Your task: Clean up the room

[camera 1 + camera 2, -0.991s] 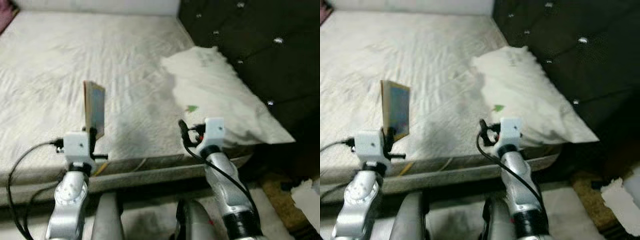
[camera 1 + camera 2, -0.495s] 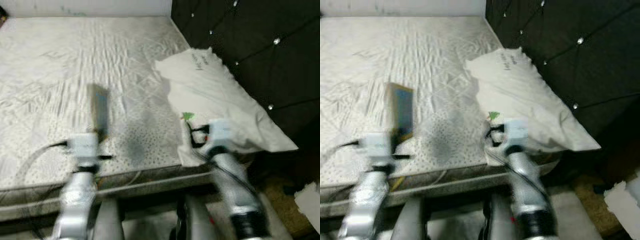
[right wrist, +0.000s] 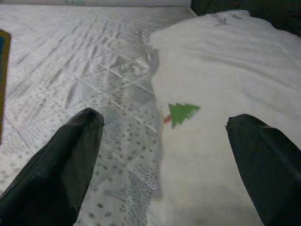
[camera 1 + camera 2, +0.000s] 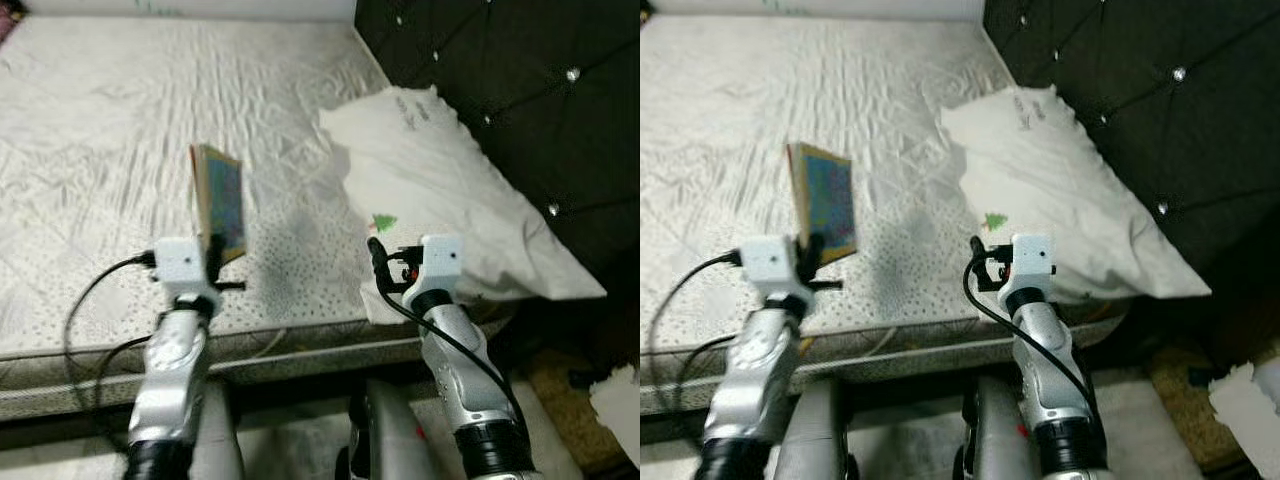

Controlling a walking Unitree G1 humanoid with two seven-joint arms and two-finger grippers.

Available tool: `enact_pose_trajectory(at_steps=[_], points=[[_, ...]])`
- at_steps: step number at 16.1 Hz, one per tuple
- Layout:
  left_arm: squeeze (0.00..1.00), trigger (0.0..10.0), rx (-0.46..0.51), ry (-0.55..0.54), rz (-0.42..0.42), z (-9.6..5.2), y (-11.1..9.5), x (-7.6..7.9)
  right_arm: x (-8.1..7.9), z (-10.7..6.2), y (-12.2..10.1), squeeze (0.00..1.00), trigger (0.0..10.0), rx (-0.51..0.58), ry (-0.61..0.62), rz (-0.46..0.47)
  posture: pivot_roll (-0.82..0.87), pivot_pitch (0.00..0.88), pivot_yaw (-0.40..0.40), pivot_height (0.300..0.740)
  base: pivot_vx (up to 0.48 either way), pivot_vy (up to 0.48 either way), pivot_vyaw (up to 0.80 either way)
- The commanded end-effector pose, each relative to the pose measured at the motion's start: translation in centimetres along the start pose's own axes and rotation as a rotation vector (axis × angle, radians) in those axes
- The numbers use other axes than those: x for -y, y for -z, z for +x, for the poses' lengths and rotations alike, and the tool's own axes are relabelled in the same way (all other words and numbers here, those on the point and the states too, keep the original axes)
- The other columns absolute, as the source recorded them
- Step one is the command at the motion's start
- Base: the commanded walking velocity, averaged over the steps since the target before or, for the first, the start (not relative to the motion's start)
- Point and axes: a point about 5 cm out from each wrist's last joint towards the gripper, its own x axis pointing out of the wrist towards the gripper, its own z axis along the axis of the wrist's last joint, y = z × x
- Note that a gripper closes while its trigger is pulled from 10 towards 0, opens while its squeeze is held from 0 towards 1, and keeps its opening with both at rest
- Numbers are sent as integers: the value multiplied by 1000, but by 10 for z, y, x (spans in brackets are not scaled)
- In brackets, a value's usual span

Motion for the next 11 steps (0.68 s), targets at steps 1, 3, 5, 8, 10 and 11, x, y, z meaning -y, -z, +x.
enact_pose_trajectory(at_steps=[1,3,5,8,10,11], points=[[0,10000,-11,17,-37,5,0,7,11,-4,-9,0,10000,26,32,-7,18,56,-70,573,0,0,0],[0,10000,-54,57,-124,16,5,23,23,-14,-15,0,10000,38,45,-43,-15,60,-68,573,0,0,0],[0,10000,-108,66,-215,23,12,29,33,-22,-16,0,10000,34,61,-71,-42,64,-72,573,0,0,0],[0,10000,-203,61,-399,40,25,36,47,-36,-21,0,10000,20,73,-115,-99,75,-78,573,0,0,0],[0,10000,-282,62,-464,45,34,44,51,-43,-25,0,10000,18,74,-107,-128,82,-82,568,0,0,0],[0,10000,-303,68,-483,45,37,48,52,-45,-25,0,10000,5,72,-131,-130,83,-83,568,0,0,0]])
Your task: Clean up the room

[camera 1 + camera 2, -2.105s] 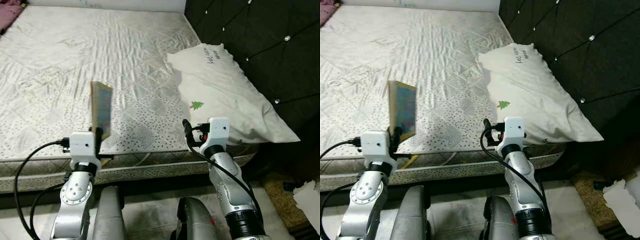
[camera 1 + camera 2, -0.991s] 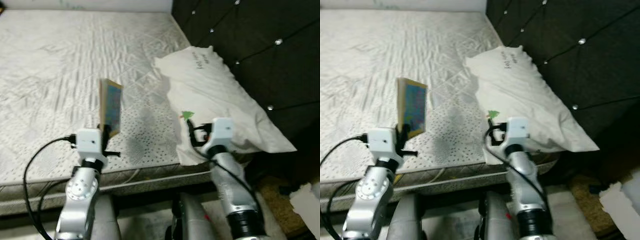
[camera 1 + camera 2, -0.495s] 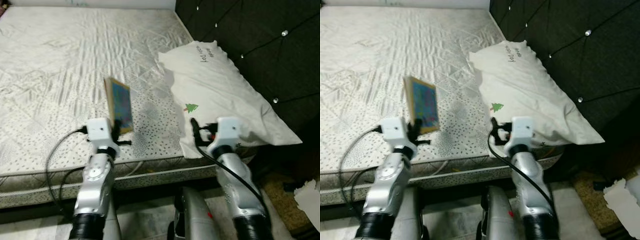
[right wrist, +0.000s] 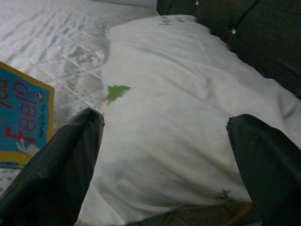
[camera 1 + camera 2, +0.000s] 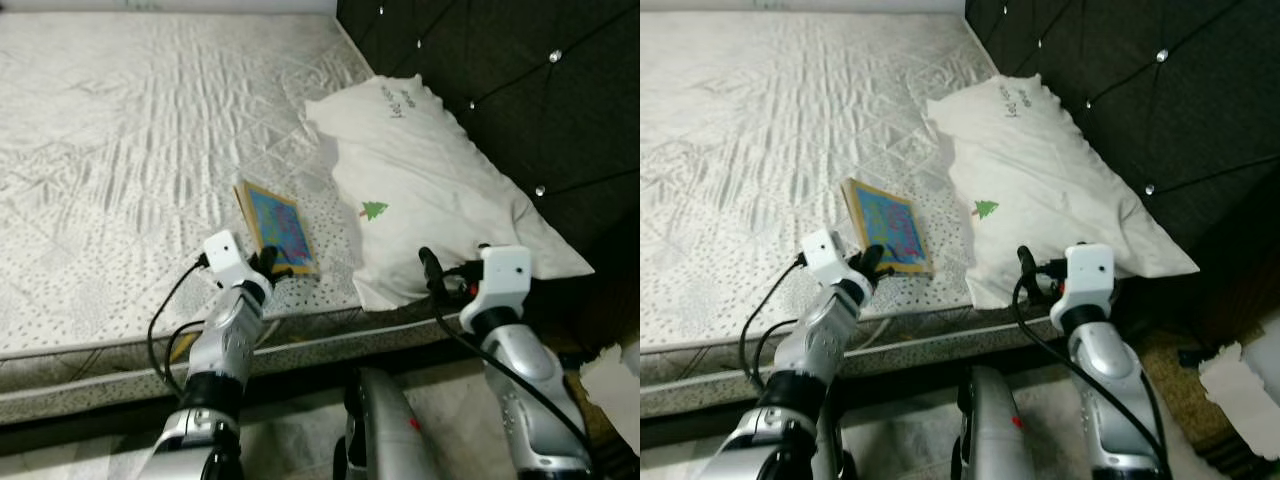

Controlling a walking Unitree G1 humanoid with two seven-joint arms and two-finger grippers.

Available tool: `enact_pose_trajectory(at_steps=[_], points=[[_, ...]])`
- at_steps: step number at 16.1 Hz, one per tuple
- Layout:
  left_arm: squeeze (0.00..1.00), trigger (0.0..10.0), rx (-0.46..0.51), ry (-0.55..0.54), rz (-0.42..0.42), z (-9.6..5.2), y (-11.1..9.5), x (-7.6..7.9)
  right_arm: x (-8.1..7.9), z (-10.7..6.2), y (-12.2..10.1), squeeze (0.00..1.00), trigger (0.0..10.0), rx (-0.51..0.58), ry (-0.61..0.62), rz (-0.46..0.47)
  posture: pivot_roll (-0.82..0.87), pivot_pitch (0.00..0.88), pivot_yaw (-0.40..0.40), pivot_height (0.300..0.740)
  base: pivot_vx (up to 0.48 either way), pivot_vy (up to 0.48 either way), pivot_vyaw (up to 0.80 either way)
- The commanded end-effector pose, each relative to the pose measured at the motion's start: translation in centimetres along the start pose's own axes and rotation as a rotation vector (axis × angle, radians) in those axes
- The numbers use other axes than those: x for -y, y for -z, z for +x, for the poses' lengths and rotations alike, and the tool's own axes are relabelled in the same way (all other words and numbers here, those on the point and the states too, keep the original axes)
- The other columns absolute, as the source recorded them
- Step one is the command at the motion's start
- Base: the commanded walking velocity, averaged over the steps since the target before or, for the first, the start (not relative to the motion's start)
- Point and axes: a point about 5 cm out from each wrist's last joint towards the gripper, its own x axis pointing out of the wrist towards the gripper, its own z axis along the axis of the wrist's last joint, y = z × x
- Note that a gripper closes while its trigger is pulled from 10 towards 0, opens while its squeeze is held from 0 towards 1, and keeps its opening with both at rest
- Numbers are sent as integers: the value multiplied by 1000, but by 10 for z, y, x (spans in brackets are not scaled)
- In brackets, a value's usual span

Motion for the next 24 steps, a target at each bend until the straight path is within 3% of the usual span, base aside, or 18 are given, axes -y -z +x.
enact_pose_trajectory(at_steps=[1,5,8,16,24], points=[[0,10000,-61,54,-37,5,9,14,5,-4,-3,0,10000,-4,9,-9,-144,84,-87,568,0,0,0],[0,10000,-132,128,-119,9,21,34,4,-7,-4,0,10000,-21,-7,-19,-150,86,-99,568,0,0,0],[0,10000,-176,157,-109,8,32,42,2,-5,-5,0,10000,-25,-12,-21,-152,87,-97,568,0,0,0],[0,10000,-321,161,-75,8,46,37,-1,-2,-6,0,10000,-27,-11,-12,-147,72,-93,568,0,0,0],[0,10000,-345,137,-84,16,26,17,-4,3,-6,0,10000,-18,-16,-7,-150,57,-89,568,0,0,0]])
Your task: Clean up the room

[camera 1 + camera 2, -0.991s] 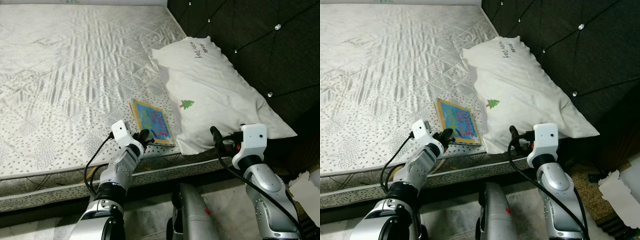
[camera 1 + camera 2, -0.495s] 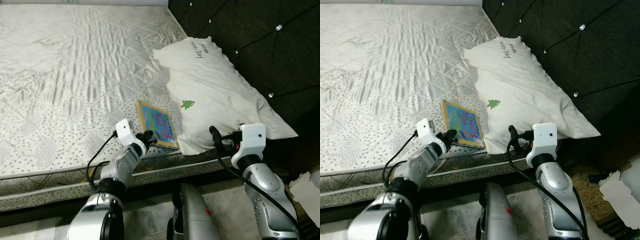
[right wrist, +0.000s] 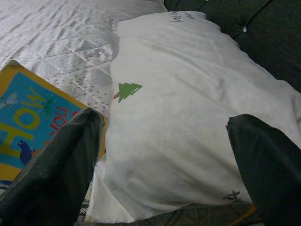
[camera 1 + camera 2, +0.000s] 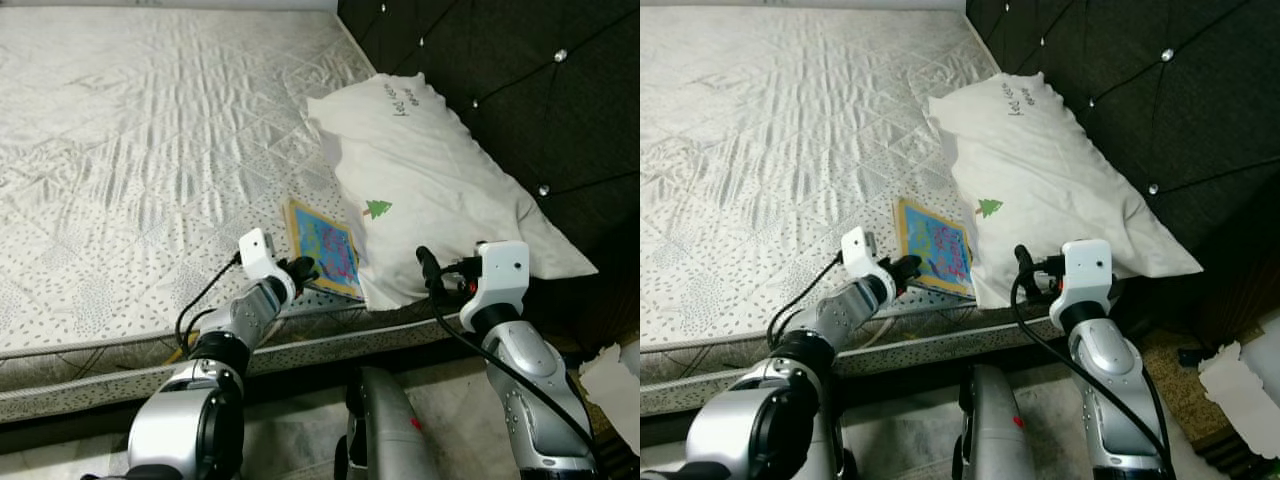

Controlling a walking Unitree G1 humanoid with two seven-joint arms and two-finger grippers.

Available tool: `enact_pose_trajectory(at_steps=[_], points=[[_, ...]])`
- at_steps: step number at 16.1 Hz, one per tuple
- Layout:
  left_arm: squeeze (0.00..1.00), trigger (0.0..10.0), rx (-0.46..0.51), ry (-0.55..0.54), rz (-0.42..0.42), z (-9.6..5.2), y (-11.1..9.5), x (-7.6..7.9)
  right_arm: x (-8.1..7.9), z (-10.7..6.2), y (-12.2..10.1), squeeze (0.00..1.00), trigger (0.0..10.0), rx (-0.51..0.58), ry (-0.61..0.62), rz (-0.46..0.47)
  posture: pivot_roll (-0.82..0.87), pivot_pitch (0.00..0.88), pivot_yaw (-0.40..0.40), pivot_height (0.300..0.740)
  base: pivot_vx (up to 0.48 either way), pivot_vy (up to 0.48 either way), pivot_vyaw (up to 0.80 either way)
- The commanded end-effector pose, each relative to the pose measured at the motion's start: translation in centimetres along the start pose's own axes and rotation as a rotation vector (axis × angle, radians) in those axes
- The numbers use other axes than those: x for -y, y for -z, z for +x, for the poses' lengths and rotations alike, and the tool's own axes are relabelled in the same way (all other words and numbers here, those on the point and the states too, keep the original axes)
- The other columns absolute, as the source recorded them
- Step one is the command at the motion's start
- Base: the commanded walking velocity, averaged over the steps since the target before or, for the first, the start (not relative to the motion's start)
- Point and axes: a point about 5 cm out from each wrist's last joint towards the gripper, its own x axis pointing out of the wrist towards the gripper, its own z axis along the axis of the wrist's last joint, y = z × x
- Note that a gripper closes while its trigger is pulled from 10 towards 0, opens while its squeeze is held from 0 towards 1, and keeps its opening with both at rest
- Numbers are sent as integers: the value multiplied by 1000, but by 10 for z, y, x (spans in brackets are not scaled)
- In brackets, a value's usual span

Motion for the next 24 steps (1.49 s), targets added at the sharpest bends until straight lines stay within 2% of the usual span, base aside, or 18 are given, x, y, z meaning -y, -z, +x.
enact_pose_trajectory(at_steps=[1,2,3,4,5,6,10,17,20,24], points=[[0,10000,-44,-9,4,1,7,0,2,2,0,0,10000,0,9,-7,-152,55,-91,568,0,0,0],[0,10000,-41,-13,3,1,6,-2,3,2,0,0,10000,0,9,-10,-152,55,-91,568,0,0,0],[114,10000,-37,-18,3,0,4,-5,3,2,0,0,10000,0,10,-12,-152,55,-91,568,0,0,0],[620,10000,-29,-65,35,-2,2,-14,5,3,0,0,10000,-1,10,-15,-152,50,-98,568,0,0,0],[788,10000,-25,-87,47,-3,1,-17,5,3,0,0,10000,0,10,-15,-152,50,-98,568,0,0,0],[1000,10000,-25,-106,55,-5,1,-23,4,4,-1,0,10000,1,7,-16,-152,50,-98,568,0,0,0],[1000,10000,20,-171,77,-10,-11,-38,4,5,-1,0,10000,3,8,-19,-154,45,-95,568,0,0,0],[1000,10000,63,-232,104,-15,-25,-49,4,8,0,0,10000,6,11,-21,-147,36,-97,568,0,0,0],[1000,10000,73,-273,151,-18,-25,-55,1,11,0,0,10000,11,5,-18,-138,30,-96,568,0,0,0],[1000,10000,146,-280,257,-18,-31,-51,-4,16,1,0,10000,20,1,-2,-116,21,-86,568,0,0,0]])
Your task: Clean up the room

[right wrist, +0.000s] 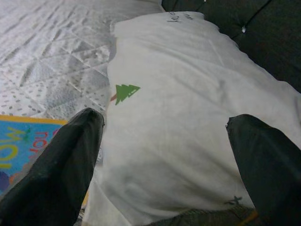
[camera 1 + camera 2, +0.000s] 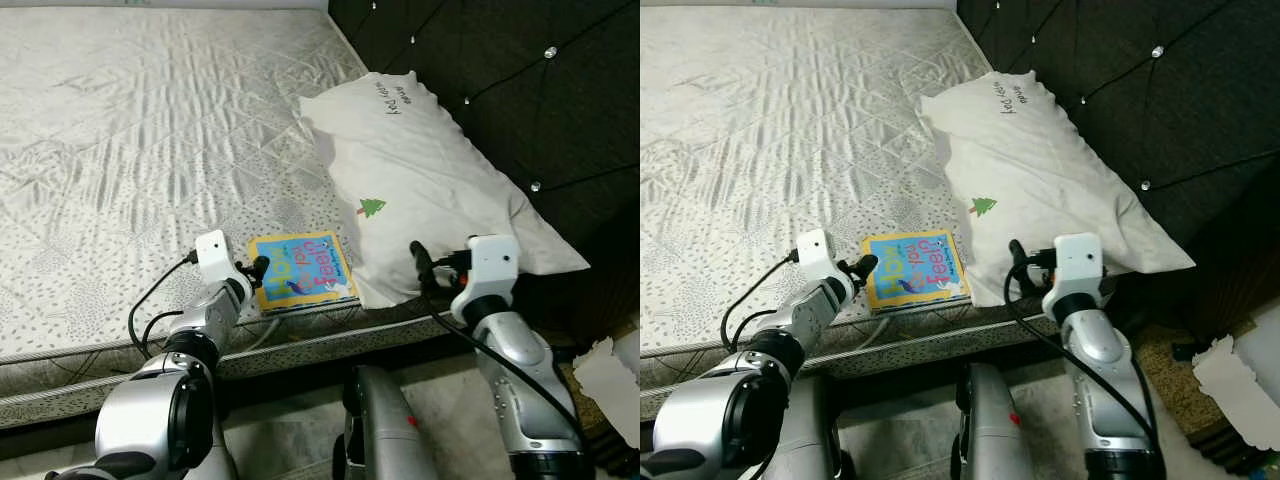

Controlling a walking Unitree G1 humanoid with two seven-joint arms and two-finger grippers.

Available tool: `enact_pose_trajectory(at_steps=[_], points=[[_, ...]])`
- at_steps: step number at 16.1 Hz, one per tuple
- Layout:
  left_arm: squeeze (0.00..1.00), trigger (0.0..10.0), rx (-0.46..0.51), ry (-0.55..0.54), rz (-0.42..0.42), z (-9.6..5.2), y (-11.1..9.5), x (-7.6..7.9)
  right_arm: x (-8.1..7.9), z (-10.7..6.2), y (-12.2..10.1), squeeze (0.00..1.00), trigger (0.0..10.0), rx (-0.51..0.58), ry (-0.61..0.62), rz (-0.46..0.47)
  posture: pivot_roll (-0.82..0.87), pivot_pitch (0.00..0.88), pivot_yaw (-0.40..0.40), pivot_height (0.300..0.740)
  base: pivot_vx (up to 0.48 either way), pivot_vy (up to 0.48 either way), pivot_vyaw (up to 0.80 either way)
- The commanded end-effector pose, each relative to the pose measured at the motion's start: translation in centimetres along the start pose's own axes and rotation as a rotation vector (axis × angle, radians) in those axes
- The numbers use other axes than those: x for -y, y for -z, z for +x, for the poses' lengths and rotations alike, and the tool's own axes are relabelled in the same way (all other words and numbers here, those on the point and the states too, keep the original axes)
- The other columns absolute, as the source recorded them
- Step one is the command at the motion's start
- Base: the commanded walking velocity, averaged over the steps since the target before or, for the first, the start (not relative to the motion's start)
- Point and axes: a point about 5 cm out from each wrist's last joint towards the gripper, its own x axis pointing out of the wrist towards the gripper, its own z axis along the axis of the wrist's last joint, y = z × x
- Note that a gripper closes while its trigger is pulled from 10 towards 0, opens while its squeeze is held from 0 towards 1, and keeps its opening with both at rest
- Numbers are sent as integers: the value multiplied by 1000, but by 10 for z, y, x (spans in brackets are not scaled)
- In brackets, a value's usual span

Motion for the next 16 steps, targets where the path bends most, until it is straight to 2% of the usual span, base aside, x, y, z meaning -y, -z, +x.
enact_pose_trajectory(at_steps=[1,2,4,6,8,9,12,14,16], points=[[1000,10000,28,-5,48,-1,-2,2,-1,4,-2,0,10000,12,10,3,-103,16,-82,568,0,0,0],[1000,10000,89,-22,115,-3,-7,2,-6,8,-2,0,10000,22,1,18,-82,8,-77,568,0,0,0],[1000,10000,123,-22,140,-5,-7,3,-11,13,-1,0,10000,28,-6,33,-63,0,-74,568,0,0,0],[1000,10000,89,52,196,-7,2,12,-19,20,-1,0,10000,35,-15,49,-28,0,-69,568,0,0,0],[1000,10000,49,145,296,-12,17,25,-27,25,-1,0,10000,45,-30,64,-12,0,-66,568,0,0,0],[1000,10000,-37,225,373,-19,38,33,-30,29,-1,0,10000,54,-34,71,-1,0,-57,568,0,0,0],[1000,10000,-191,304,427,-24,64,37,-30,33,-2,0,10000,63,-25,76,-1,0,-46,568,0,0,0],[1000,10000,-231,278,468,-23,65,33,-30,32,-1,0,10000,69,-19,75,-11,0,-37,568,0,0,0],[1000,10000,-282,291,455,-24,70,30,-29,32,0,0,10000,71,-13,73,-14,0,-37,568,0,0,0]])
